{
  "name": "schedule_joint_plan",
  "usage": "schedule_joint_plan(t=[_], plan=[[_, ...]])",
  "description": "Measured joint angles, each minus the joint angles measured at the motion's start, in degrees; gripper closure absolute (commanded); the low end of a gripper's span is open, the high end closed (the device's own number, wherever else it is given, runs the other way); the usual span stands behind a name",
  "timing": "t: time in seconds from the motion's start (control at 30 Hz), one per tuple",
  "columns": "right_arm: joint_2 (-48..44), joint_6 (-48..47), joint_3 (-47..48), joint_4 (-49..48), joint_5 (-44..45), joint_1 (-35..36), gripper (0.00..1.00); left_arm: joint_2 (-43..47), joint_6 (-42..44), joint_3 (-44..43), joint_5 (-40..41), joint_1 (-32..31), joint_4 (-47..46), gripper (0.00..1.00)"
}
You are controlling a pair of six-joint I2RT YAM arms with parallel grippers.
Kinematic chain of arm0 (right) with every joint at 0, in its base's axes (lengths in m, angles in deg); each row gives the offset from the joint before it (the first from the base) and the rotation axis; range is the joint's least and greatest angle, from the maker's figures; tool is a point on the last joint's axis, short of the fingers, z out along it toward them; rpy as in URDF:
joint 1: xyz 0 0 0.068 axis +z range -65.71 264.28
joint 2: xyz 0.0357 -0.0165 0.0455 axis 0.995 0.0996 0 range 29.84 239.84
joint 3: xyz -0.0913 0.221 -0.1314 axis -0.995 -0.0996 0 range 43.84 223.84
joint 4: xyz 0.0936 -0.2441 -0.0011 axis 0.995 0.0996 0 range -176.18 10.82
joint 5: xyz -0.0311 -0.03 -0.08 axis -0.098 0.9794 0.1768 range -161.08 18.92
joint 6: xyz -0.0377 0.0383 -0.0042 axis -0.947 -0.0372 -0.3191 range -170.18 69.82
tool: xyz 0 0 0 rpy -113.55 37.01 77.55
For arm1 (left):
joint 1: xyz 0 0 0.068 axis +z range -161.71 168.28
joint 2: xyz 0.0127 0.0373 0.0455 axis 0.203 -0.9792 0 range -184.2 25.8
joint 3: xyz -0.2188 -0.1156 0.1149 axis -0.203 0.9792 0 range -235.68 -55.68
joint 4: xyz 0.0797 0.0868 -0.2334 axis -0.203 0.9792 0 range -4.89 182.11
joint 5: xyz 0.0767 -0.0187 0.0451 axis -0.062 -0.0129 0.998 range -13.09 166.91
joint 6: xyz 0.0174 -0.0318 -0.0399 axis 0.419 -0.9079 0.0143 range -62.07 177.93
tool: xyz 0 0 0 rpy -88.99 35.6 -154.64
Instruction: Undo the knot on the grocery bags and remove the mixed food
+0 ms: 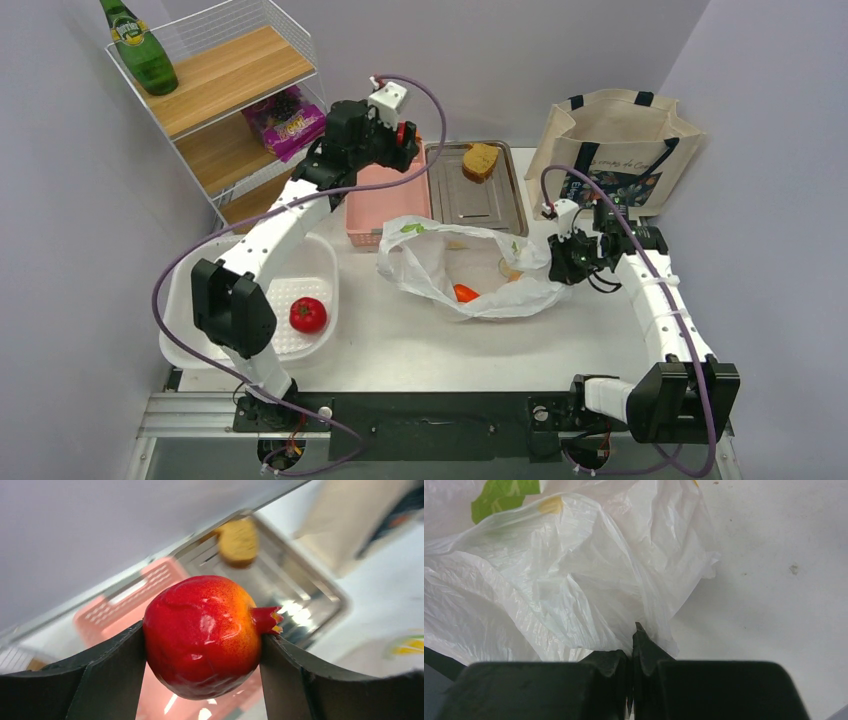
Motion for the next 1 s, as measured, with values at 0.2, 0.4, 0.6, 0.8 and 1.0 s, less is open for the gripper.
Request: schedule_joint_plan(t=[0.2,0.4,0.6,0.8,1.0], plan=[[-0.5,-3.0,-0.1,1.3,1.2,0.0,1.0,-11.5,4.1,-0.3,6.6,5.1,4.3,0.81],[-1.9,-4.6,-0.1,2.1,1.9,0.1,1.0,-21.9,7.2,-0.3,11.7,4.8,9.5,0.61],[-2.8,-4.8,-0.1,2.1,2.0,0.9,1.0,-23.6,8.3,-0.3,12.1,4.9,10.3,0.25],[-4.5,-4.7,-0.5,0.9,2.0,4.0,1.0,-21.4,8.2,1.5,6.9,5.2,8.6,0.23],[-5.3,-4.5,-0.8,-1.6,2.4,7.6,1.0,-15.5,8.6,2.9,4.9,5.3,8.2,0.2]])
